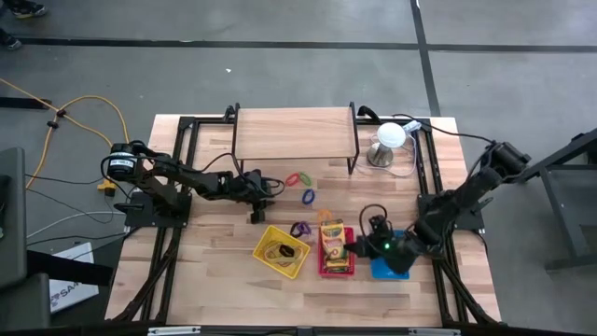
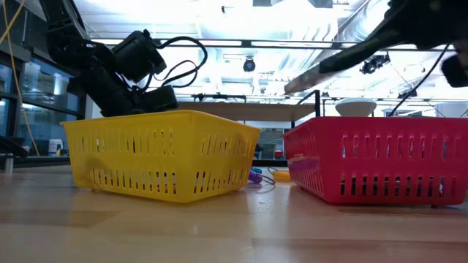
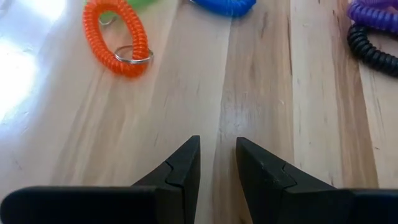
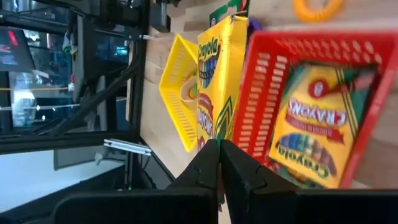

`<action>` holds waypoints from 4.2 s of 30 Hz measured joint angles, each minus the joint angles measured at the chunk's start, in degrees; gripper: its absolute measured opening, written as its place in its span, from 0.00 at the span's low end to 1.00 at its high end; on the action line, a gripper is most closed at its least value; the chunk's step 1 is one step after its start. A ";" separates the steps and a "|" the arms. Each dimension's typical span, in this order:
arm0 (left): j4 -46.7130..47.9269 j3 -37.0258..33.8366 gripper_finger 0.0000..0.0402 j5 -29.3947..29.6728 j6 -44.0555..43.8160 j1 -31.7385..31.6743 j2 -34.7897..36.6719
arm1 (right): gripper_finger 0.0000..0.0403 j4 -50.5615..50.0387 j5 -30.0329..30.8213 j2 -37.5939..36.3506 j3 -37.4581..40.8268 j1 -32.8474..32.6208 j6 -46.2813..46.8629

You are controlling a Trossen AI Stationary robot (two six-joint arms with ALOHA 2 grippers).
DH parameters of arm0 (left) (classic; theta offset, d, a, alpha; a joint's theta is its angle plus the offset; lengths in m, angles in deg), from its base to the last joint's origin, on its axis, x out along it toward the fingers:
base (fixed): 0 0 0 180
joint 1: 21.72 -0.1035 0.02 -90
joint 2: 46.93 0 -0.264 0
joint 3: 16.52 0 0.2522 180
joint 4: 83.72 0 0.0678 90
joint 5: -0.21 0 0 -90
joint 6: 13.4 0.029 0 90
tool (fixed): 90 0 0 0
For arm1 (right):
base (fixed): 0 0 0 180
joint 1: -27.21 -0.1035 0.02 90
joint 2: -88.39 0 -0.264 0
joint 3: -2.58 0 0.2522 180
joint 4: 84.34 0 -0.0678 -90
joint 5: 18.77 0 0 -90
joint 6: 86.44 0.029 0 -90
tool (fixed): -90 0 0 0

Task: Pick & Place Office Desk Supplies
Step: Put the crayon box into the red bin, then put the yellow spring keychain into the blue bin

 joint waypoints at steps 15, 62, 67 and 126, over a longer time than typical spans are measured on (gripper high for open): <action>-0.60 0.04 0.25 0.73 -3.52 0.00 0.02 | 0.01 -0.07 -2.50 6.86 -0.04 -1.34 7.36; -0.49 0.00 0.25 0.65 -4.41 0.00 0.02 | 0.31 -0.21 -5.63 6.88 -0.04 1.05 4.14; -0.38 0.00 0.25 0.62 -4.60 0.00 0.02 | 0.30 -0.21 -5.46 6.88 -0.04 1.05 3.92; -0.58 -0.04 0.25 0.67 -5.15 0.00 0.02 | 0.30 9.42 -39.57 -1.60 -0.07 38.87 -80.66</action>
